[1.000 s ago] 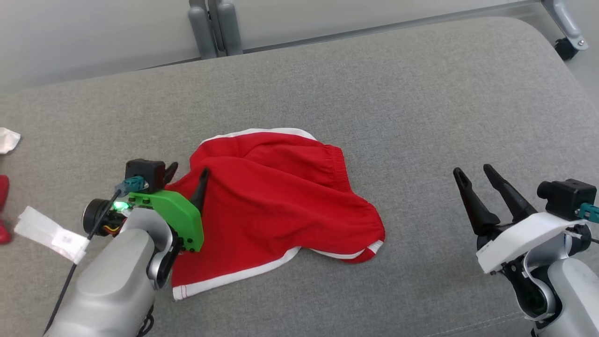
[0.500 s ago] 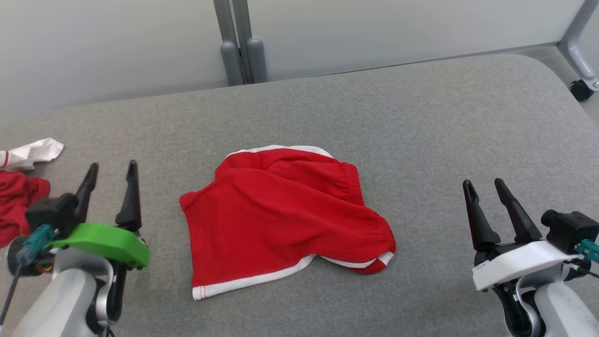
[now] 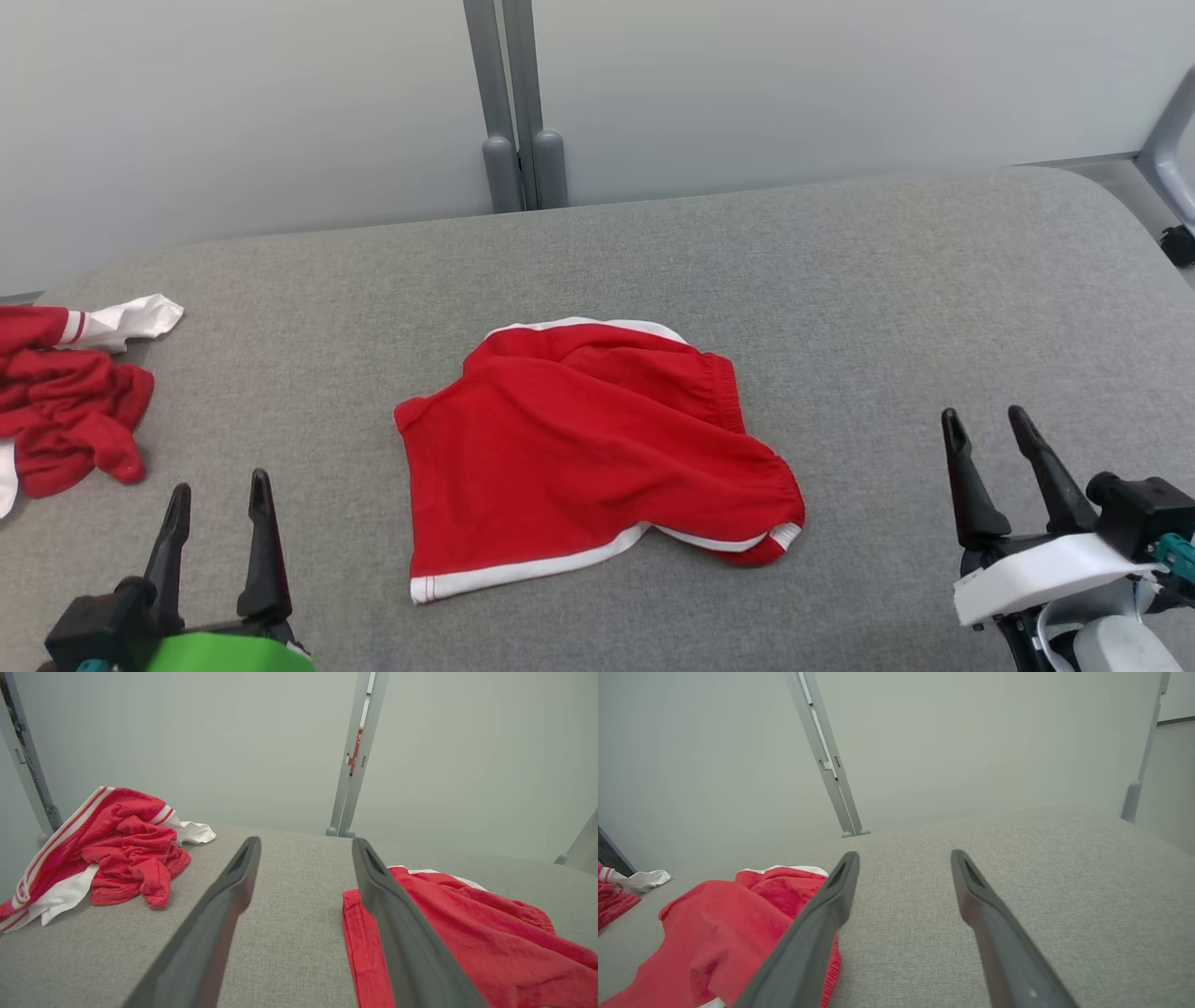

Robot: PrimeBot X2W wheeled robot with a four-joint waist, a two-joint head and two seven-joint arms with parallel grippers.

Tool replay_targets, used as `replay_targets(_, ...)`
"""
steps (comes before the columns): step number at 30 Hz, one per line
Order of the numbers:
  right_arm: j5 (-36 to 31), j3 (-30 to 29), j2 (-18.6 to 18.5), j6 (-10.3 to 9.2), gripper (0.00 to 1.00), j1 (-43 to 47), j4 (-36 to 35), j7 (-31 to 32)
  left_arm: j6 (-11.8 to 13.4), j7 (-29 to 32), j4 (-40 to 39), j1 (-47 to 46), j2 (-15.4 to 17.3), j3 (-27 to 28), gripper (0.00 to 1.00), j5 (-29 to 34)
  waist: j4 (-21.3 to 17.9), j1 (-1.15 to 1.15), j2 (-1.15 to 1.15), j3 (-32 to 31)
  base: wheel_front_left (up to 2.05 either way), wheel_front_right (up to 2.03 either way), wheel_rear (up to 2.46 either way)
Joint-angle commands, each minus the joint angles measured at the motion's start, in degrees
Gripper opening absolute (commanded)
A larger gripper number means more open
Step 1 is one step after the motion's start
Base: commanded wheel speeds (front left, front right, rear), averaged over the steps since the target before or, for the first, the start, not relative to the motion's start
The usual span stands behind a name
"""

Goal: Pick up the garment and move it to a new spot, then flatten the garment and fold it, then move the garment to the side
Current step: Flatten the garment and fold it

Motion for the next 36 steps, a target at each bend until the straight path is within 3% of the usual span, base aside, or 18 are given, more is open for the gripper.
replay_targets(1,-1.5,-0.9,0.6,-0.05,1.0,0.3,-1.0,-0.2,-1.1,0.0,0.5,1.6,-0.8,1.3,1.0,1.2,-0.1,0.0,0.0,0.0,0.0,0.0,0.0)
replay_targets(9,-5.7,-1.6,1.7,-0.05,1.0,0.9,-1.9,-0.2,-6.2,0.0,2.4,3.0,-5.5,6.2,1.0,5.8,0.1,0.0,0.0,0.2,0.0,0.0,0.0)
replay_targets(22,-5.5,2.1,0.5,-0.06,1.0,0.0,0.4,1.6,-10.9,1.0,6.9,2.1,-8.8,7.6,1.0,9.7,-0.9,0.0,0.0,-0.1,0.0,0.0,0.0)
replay_targets(26,-1.2,7.6,-1.2,-0.06,1.0,-0.4,2.3,7.4,-11.6,6.0,9.0,0.8,-8.1,5.3,1.0,9.8,-0.8,0.0,0.0,0.1,0.0,0.0,0.0)
replay_targets(30,4.5,12.9,-2.8,-0.07,1.0,-0.7,4.3,14.0,-12.5,14.8,10.2,0.7,-7.9,2.8,1.0,8.2,-0.4,0.0,0.0,0.5,0.0,0.0,0.0)
replay_targets(36,7.2,19.5,-4.8,-0.05,1.0,-3.9,7.5,18.9,-14.3,24.5,9.5,-0.5,-6.9,-0.7,1.0,5.7,0.1,0.0,0.0,2.0,0.0,0.0,0.0)
